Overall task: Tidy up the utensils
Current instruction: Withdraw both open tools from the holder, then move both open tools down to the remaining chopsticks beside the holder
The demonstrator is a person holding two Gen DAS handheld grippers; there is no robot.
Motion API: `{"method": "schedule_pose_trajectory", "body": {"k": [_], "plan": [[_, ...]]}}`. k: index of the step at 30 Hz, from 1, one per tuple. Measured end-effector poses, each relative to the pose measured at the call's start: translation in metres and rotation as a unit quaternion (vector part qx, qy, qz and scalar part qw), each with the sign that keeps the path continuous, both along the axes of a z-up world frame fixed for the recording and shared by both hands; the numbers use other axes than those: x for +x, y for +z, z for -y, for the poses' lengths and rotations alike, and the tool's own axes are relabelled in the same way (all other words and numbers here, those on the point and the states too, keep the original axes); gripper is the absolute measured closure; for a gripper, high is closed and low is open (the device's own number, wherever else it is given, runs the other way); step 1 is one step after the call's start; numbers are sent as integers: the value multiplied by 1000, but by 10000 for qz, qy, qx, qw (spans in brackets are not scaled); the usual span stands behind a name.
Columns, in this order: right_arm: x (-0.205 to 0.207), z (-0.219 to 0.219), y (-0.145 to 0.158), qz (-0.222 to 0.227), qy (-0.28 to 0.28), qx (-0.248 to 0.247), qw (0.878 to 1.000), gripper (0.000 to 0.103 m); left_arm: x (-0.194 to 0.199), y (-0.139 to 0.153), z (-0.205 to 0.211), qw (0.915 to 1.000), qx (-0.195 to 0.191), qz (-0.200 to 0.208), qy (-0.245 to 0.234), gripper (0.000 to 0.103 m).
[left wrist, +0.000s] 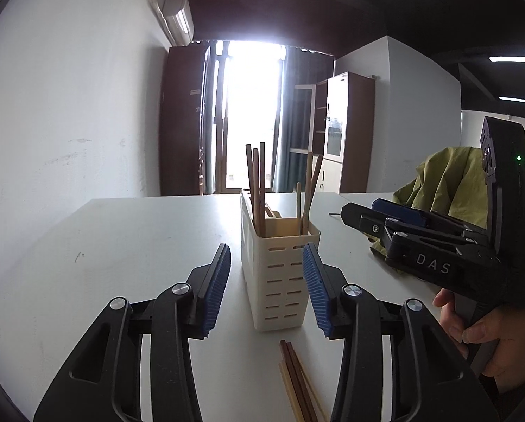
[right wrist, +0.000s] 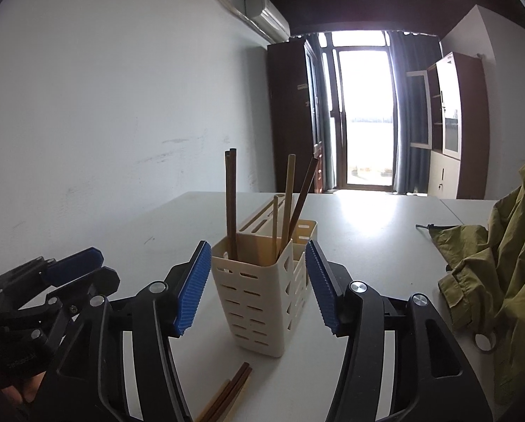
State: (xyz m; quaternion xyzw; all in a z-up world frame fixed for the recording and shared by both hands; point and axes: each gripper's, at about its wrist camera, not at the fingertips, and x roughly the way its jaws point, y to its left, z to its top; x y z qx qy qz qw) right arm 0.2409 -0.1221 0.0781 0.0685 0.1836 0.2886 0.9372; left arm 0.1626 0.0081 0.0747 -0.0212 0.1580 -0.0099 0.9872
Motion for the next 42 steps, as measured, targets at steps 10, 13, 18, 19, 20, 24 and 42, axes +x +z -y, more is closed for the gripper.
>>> {"method": "schedule_pose_trajectory", "body": {"k": [10,13,18,19,20,24,42], "plan": [[9,-20,-52,-959,258,-391,9943,46,4,-54,-6,9947,-165,-1018,-51,58],[10,-24,-65,-1118,218,-472,9924,45,8,-74,-3,9906,-54,-1362,-110,58],[16,-26,-84,-1444,160,-625,9874,44,13,-99,2,9855,59,-1685,-193,58],[17,-28,-87,-1505,175,-681,9861,43,13,-101,2,9846,50,-1734,-211,58],[17,-29,-91,-1539,210,-741,9851,43,15,-104,1,9835,34,-1791,-236,58],[19,-31,-99,-1604,195,-825,9834,43,21,-117,2,9778,-38,-2060,-379,56],[13,-56,-135,-2189,489,-1451,9637,43,33,-144,0,9629,-224,-2634,-543,56]]}}
